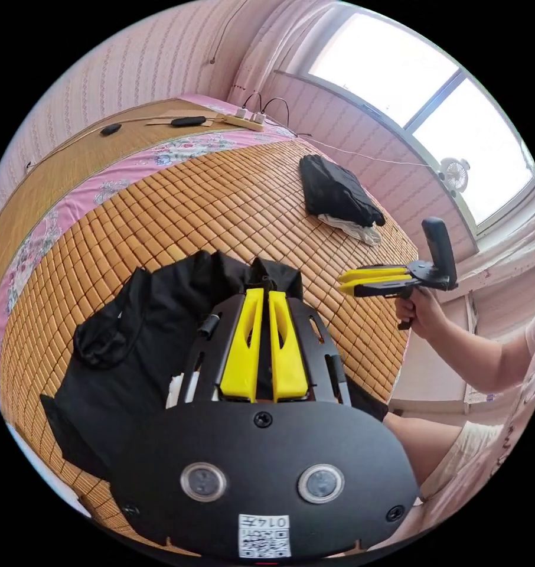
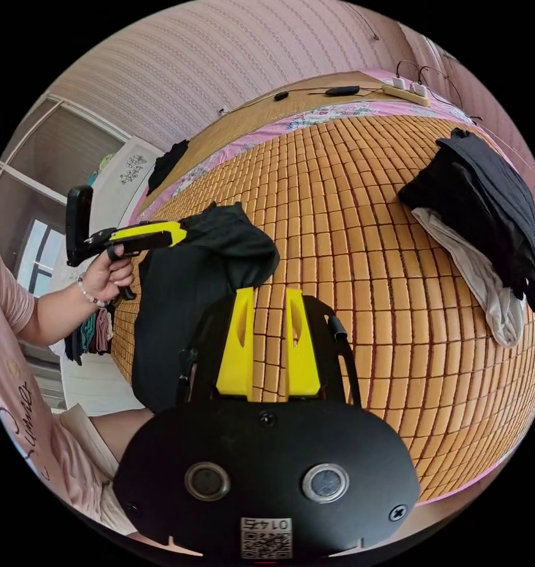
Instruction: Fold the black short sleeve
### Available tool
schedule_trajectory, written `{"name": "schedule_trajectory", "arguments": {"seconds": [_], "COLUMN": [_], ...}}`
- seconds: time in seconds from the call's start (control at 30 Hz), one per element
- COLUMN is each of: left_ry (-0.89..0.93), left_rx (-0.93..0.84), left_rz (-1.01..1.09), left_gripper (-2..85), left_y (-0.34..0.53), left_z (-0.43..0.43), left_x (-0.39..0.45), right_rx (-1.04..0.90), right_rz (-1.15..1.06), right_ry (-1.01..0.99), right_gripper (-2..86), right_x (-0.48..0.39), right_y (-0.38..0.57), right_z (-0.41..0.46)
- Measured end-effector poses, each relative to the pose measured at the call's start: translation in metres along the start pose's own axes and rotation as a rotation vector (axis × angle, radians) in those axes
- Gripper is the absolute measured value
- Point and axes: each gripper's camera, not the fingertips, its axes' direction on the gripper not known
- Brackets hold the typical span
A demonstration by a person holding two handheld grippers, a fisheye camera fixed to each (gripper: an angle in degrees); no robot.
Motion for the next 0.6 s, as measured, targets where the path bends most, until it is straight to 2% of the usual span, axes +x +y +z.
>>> {"name": "schedule_trajectory", "arguments": {"seconds": [0.13,0.33,0.4,0.6], "left_ry": [-0.030,-0.058,-0.043,-0.008], "left_rx": [-0.077,-0.092,-0.085,-0.040], "left_rz": [-0.135,-0.201,-0.242,-0.299], "left_gripper": [-0.5,-0.7,-0.7,-0.8], "left_y": [0.066,0.106,0.115,0.135], "left_z": [0.041,0.077,0.085,0.101], "left_x": [-0.031,-0.055,-0.064,-0.076], "right_rx": [-0.021,-0.123,-0.211,-0.253], "right_rz": [-0.074,-0.240,-0.297,-0.383], "right_ry": [-0.022,-0.035,-0.026,0.026], "right_gripper": [8.2,8.3,5.8,2.6], "right_x": [-0.014,-0.059,-0.078,-0.116], "right_y": [-0.027,-0.071,-0.064,0.007], "right_z": [0.014,0.061,0.079,0.065]}}
